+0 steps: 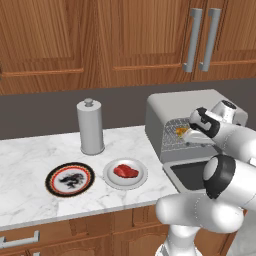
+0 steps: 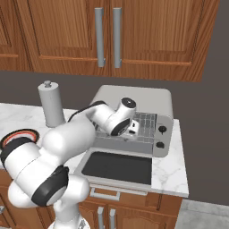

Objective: Open the toaster oven door. Place the bread on the top rack in the toaster oven and place the steak on the bottom rack.

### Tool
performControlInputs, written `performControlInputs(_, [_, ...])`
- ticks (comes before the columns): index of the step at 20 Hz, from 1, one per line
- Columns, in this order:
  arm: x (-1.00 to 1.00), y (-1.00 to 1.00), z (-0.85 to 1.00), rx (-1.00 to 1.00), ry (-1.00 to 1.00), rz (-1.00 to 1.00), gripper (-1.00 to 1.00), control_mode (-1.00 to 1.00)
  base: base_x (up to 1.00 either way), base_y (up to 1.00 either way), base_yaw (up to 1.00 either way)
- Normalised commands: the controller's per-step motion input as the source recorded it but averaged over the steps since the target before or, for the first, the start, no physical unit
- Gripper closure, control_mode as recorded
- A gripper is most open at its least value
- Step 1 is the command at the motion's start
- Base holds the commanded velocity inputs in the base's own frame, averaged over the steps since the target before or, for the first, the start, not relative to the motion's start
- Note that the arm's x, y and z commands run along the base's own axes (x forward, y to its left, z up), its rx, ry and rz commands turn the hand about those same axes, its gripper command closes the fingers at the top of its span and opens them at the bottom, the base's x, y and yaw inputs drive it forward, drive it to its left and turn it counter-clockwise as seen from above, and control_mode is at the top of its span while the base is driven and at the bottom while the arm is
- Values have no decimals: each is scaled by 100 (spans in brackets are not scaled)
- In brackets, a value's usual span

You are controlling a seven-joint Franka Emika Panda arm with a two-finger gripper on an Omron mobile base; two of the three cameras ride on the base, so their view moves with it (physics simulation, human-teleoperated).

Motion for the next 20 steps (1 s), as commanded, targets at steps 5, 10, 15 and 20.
performControlInputs(5, [-37,-36,0,15,-13,5,-100,-100,0,0,0])
performControlInputs(10, [2,-10,0,12,-17,10,-100,-100,0,0,0])
performControlInputs(15, [10,0,0,9,-26,14,-100,-100,0,0,0])
performControlInputs(20, [10,0,0,5,-22,10,-100,-100,0,0,0])
